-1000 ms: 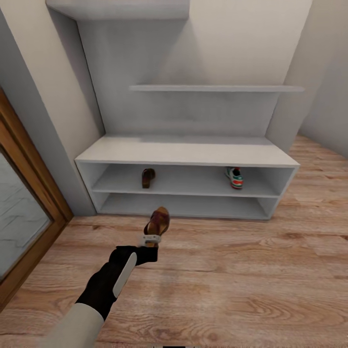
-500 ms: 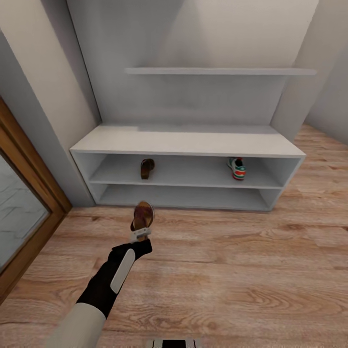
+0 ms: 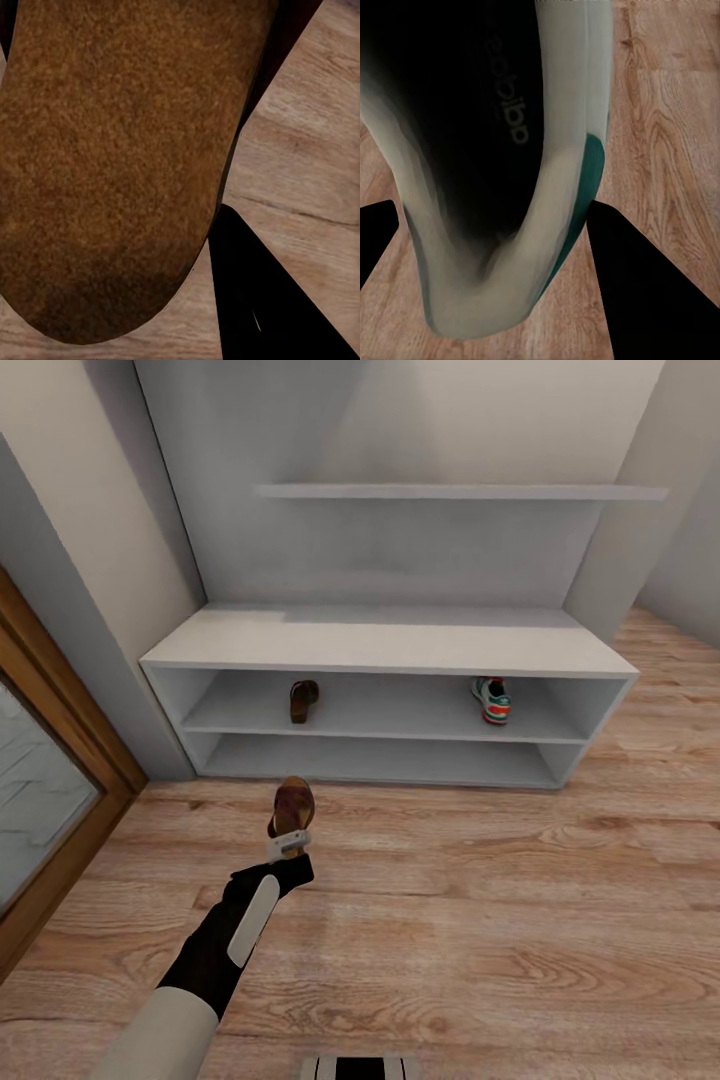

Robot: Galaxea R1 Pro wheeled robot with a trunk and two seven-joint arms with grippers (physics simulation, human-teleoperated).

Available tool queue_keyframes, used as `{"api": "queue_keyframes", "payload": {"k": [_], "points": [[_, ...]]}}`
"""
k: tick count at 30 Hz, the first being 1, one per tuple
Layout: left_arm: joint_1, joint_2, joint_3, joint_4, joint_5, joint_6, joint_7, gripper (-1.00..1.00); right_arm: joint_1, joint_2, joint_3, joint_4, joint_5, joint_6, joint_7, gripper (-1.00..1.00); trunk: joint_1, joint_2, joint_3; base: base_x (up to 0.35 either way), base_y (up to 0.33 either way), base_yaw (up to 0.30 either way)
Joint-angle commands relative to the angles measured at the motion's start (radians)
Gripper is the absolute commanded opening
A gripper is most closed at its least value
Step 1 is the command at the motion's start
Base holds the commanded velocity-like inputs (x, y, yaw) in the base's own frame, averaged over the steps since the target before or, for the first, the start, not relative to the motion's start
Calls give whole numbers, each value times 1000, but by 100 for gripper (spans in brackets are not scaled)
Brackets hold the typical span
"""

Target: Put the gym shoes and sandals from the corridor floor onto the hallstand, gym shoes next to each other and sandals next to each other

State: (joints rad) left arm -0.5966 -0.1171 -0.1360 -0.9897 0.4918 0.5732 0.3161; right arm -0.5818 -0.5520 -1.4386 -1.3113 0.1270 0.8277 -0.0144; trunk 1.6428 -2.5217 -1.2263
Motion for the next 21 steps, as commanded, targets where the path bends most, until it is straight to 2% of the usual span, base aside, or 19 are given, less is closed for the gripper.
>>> {"api": "queue_keyframes", "payload": {"k": [1, 7, 11, 14, 21], "points": [[0, 0, -2, 8, 8, -10, 6, -100, -1, 0, 0, -1, 5, 4, 0, -100, 0, 0, -1, 0, 0, 0], [0, 1, -3, 80, 7, -75, 6, -100, -1, 1, -2, -4, 4, -3, 3, -100, 0, 0, -1, 101, -21, 0], [-12, -5, -4, 57, 6, -79, 19, -100, -4, 7, -17, 0, 9, -1, 32, -100, 0, 0, -1, 0, 0, 0], [5, 7, -8, 40, -5, -79, 17, -100, -4, 7, -18, 1, 10, -2, 35, -100, 0, 0, -1, 0, 0, 0], [23, 11, -8, 23, -26, -81, 14, -100, -4, 7, -17, 1, 11, 1, 33, -100, 0, 0, -1, 0, 0, 0]]}}
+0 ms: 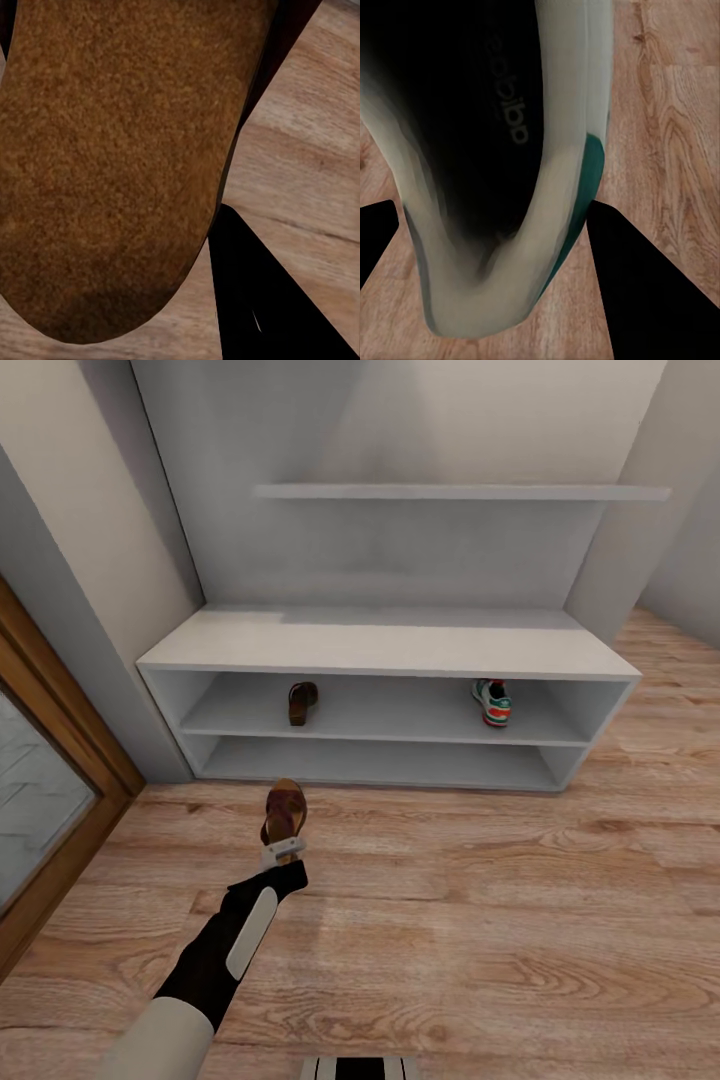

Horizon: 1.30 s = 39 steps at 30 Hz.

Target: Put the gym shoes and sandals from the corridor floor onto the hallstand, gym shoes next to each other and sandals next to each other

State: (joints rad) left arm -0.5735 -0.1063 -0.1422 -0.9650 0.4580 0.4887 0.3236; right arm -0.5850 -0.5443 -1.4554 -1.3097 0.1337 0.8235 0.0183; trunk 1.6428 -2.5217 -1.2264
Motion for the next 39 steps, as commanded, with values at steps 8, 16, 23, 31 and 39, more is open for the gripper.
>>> {"api": "queue_keyframes", "payload": {"k": [8, 16, 23, 31, 39], "points": [[0, 0, -2, -3, -15, 4, 6, -100, -1, 0, 0, -1, 4, 5, 0, -100, 0, 0, -1, -110, 0, 0], [0, 0, -1, -3, -96, 5, 6, -100, -2, 0, 0, -1, 4, 5, 0, -100, 0, 0, -1, -164, 0, 0], [0, 0, -1, -3, -96, 5, 6, -100, -1, 0, 0, -1, 4, 5, 0, -100, 0, 0, -1, -9, 0, 0], [0, 0, -1, -3, -96, 5, 7, -100, -1, 0, 0, -1, 4, 5, 0, -100, -1, 0, 3, 0, 0, 0], [1, 0, -1, -3, -96, 5, 7, -100, -2, 0, 0, -1, 4, 5, 0, -100, -4, 2, 34, 0, 0, 0]]}}
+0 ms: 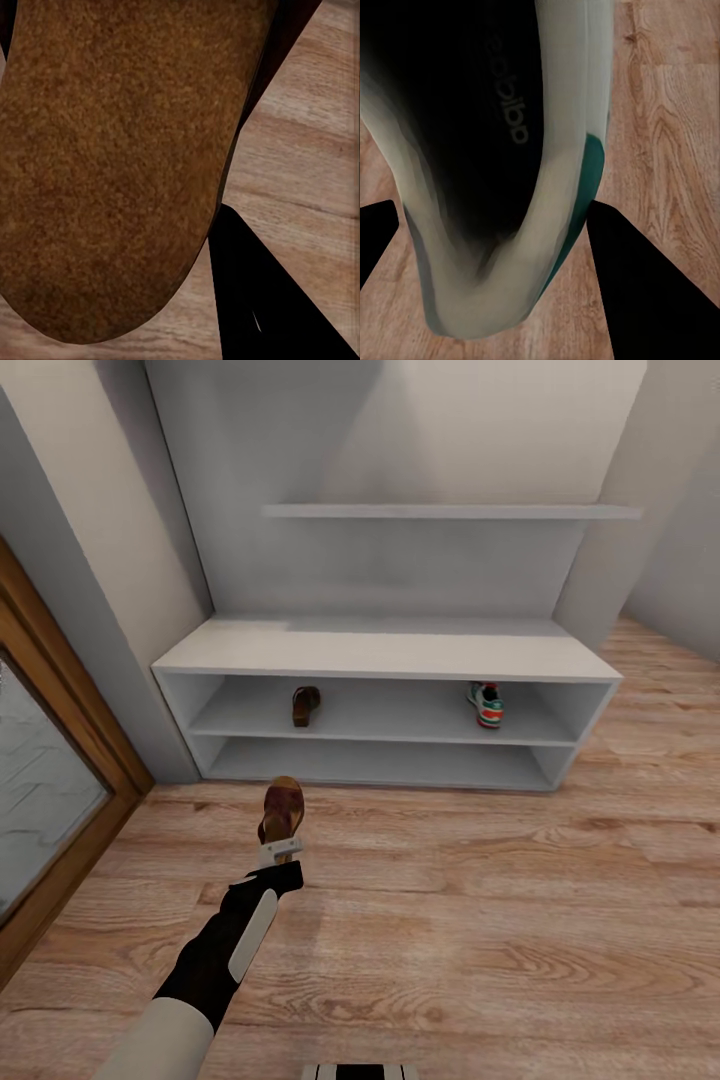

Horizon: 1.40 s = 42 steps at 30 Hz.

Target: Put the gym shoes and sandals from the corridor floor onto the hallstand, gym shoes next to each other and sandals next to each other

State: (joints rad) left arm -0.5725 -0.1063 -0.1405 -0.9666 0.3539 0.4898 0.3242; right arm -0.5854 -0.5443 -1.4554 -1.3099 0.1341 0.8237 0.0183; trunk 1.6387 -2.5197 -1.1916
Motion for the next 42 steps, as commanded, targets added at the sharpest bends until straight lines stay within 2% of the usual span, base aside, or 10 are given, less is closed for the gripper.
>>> {"api": "queue_keyframes", "payload": {"k": [1, 12, 42], "points": [[0, 0, -2, -1, 8, 4, 6, -100, -1, 0, 0, -1, 4, 5, 0, -100, 0, 0, -1, 0, 0, 0], [0, 0, -4, 0, 8, 4, 6, -100, -1, 0, 0, -1, 5, 5, 0, -100, 0, 0, -1, 23, 0, 0], [0, 0, -3, 0, 10, 5, 6, -100, -1, 0, 0, -1, 5, 5, 0, -100, 0, 0, -1, 326, -133, 0]]}}
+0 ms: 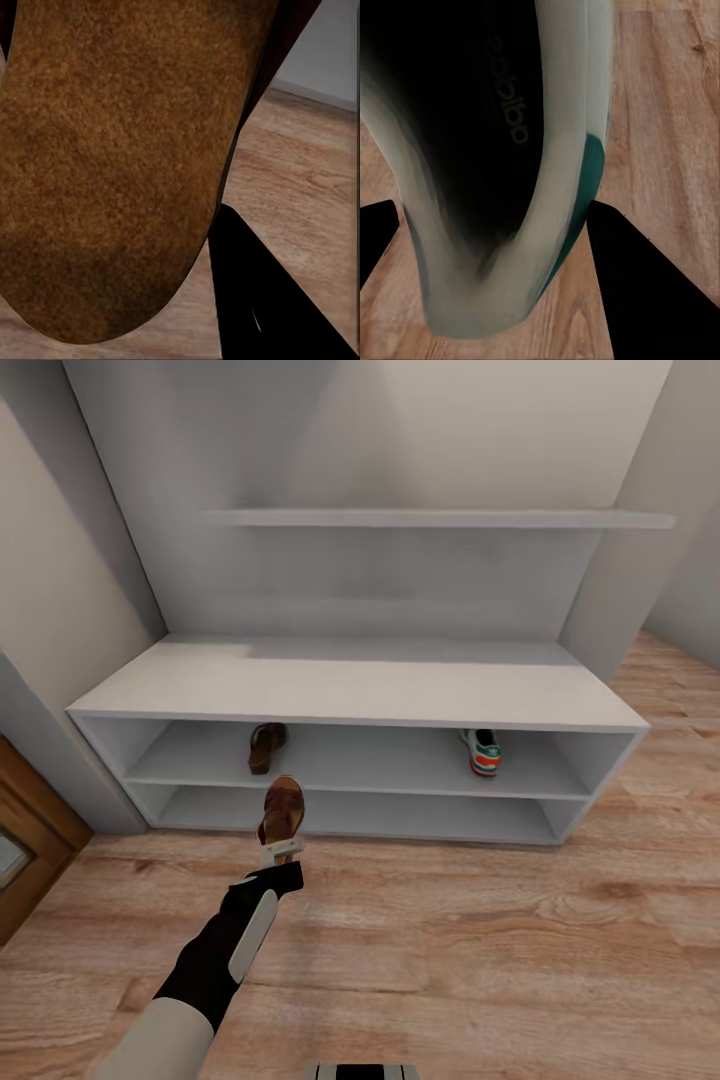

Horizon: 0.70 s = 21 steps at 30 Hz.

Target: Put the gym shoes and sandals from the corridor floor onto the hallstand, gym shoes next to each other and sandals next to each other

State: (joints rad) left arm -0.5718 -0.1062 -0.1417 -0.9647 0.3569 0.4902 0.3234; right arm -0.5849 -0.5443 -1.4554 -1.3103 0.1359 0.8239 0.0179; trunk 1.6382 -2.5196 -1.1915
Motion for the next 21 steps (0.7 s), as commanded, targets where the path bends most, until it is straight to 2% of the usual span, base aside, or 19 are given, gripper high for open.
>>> {"api": "queue_keyframes", "payload": {"k": [1, 8, 21], "points": [[0, 0, -2, -2, 7, 5, 6, -100, -1, 0, 0, -1, 4, 4, 0, -100, 0, 0, -1, 339, -118, 0], [-1, 0, -1, -2, 7, 4, 6, -100, -2, 0, 0, 0, 4, 4, 0, -100, 0, 0, -1, 334, -132, 0], [0, 0, -1, -2, 7, 4, 6, -100, -1, 0, 0, 0, 4, 4, -1, -100, 0, 0, -1, 343, -7, 0]]}}
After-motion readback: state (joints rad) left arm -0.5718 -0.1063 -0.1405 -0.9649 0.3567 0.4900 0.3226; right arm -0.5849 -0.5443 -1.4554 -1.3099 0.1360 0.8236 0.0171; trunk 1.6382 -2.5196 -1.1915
